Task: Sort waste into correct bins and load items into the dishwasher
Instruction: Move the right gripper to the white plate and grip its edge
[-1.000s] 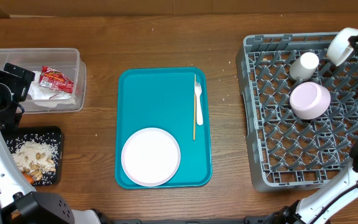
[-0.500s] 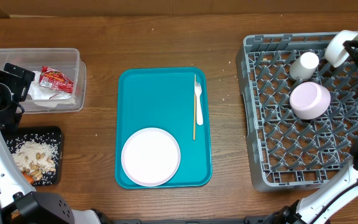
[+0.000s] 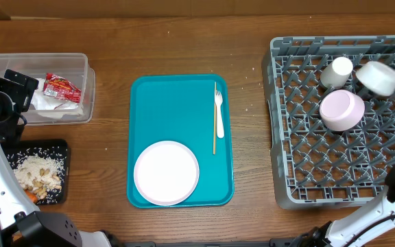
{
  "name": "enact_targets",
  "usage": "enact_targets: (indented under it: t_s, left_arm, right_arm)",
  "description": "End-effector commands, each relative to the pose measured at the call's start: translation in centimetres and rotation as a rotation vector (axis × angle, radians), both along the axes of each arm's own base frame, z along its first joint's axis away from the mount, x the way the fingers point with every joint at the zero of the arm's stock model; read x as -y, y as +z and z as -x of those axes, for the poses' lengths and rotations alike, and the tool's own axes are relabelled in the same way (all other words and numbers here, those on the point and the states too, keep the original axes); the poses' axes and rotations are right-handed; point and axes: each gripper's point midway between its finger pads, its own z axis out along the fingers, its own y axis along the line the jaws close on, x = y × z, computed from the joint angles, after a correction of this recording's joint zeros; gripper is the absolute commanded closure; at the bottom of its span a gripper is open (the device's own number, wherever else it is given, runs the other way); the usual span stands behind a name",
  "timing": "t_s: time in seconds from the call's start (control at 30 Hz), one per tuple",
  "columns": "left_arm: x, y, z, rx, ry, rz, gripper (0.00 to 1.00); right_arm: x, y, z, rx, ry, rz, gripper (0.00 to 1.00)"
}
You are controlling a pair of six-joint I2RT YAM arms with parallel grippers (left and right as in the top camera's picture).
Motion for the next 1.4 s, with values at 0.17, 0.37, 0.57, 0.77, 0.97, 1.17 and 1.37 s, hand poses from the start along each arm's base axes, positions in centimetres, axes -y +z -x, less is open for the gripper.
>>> enact_targets:
  t_s: [0.17,0.37,0.57,0.77,0.97,1.17,1.37]
  left_arm:
    - [0.1,0.5,-0.1,0.013,-0.024,-0.015,0.0]
    - [0.1,0.5,-0.1,0.013,-0.024,-0.015,0.0]
    - [0.1,0.5,-0.1,0.013,-0.024,-0.015,0.0]
    - [0.1,0.5,-0.1,0.013,-0.024,-0.015,0.0]
    - [0.1,0.5,-0.1,0.013,-0.024,-0.015,0.0]
    - [0.1,0.5,-0.1,0.013,-0.024,-0.015,0.0]
    - [0.1,0.5,-0.1,0.013,-0.024,-0.015,0.0]
  right_arm:
    - [-3.0,14.0,2.0,0.175,0.002,0.142,0.45]
    - [-14.2,20.9,1.5,0.377,0.289,0.103,0.3]
    - [-26.9,20.1,0.5,0.362,0.655,0.091,0.0]
    - [-38.7,14.5,2.3,0.155,0.949,0.093,0.0]
    - [-48.7,8.1,5.7,-0.043,1.216,0.143,0.0]
    - [-53.1,6.3,6.3,-0.035,1.304,0.147,0.0]
    - [-54.6,-0.2,9.5,-0.281,1.396,0.141,0.0]
